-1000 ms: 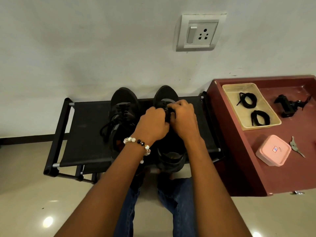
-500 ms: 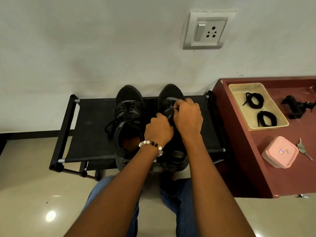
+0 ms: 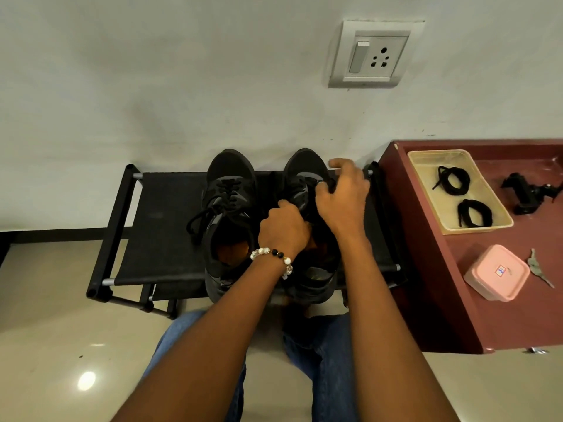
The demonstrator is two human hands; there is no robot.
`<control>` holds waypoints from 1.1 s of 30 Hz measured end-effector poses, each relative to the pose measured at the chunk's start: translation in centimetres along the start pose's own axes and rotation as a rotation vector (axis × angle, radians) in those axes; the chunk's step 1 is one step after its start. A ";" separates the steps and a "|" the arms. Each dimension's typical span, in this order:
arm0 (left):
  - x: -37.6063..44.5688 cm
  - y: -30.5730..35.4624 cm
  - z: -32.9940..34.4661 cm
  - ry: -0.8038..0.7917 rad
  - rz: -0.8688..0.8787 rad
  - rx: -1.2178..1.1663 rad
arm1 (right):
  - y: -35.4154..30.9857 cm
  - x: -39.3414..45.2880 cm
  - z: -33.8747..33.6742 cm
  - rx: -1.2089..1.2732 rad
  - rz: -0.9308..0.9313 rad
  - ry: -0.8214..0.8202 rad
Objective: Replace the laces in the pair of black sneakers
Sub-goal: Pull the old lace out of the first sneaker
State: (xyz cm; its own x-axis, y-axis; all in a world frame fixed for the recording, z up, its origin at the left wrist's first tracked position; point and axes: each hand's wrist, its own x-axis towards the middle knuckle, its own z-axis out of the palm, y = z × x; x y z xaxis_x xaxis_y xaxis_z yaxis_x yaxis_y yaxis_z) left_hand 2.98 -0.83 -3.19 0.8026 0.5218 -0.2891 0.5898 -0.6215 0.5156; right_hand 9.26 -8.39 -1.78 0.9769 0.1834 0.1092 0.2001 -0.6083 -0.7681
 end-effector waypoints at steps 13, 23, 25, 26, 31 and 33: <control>-0.1 0.2 -0.2 -0.006 -0.033 -0.017 | -0.3 0.0 0.3 -0.029 0.040 -0.025; -0.2 0.2 -0.4 -0.018 -0.028 -0.028 | 0.5 0.7 -1.6 0.614 0.240 0.125; -0.1 0.2 -0.3 -0.012 -0.029 -0.023 | 1.0 0.8 -1.2 0.208 0.047 0.020; -0.1 0.2 -0.3 -0.009 -0.030 -0.017 | 1.2 0.8 -1.0 0.016 -0.032 -0.046; 0.0 0.3 -0.2 -0.001 -0.047 -0.020 | 0.3 0.0 -0.2 -0.465 -0.141 -0.177; -0.1 0.3 -0.2 0.003 -0.038 -0.018 | 0.2 -0.1 0.0 -0.408 -0.126 -0.128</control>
State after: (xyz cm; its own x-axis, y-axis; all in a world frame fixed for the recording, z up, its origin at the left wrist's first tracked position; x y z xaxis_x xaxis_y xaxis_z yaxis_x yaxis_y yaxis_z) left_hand 3.07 -0.92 -2.90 0.7790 0.5470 -0.3064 0.6185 -0.5903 0.5186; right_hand 9.23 -8.55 -1.90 0.9313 0.3535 0.0874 0.3545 -0.8253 -0.4394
